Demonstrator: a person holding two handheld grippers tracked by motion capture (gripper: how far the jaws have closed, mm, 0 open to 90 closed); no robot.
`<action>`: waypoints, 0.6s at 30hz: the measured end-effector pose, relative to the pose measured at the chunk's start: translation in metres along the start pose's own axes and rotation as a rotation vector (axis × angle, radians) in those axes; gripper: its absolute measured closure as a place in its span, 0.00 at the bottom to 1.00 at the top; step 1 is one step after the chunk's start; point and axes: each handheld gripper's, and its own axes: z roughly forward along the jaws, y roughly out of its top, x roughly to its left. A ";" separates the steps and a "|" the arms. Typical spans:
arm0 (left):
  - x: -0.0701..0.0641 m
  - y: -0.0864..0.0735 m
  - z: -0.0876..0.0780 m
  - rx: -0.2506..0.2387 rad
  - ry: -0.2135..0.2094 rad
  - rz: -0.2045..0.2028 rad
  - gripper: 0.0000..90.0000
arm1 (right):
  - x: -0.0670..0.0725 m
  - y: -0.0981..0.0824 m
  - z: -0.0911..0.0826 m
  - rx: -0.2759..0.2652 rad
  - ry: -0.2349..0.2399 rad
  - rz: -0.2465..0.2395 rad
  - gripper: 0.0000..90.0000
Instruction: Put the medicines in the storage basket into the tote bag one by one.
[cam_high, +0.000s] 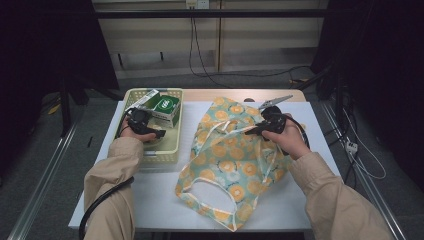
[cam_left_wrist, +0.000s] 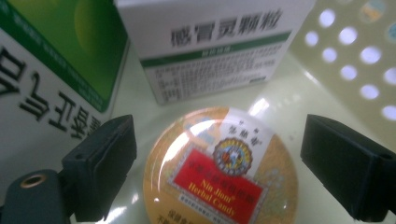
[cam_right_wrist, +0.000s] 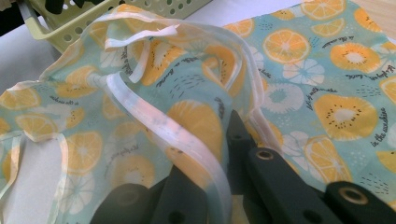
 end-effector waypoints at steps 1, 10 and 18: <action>0.000 0.000 0.001 0.009 0.002 0.001 0.12 | 0.000 0.000 0.000 -0.001 0.001 0.000 0.98; -0.002 -0.001 0.004 0.084 0.010 -0.001 0.22 | -0.001 -0.002 0.000 -0.005 -0.002 0.006 0.98; 0.000 0.004 -0.004 0.030 0.034 -0.037 0.23 | -0.001 -0.004 -0.002 -0.006 -0.004 0.008 0.98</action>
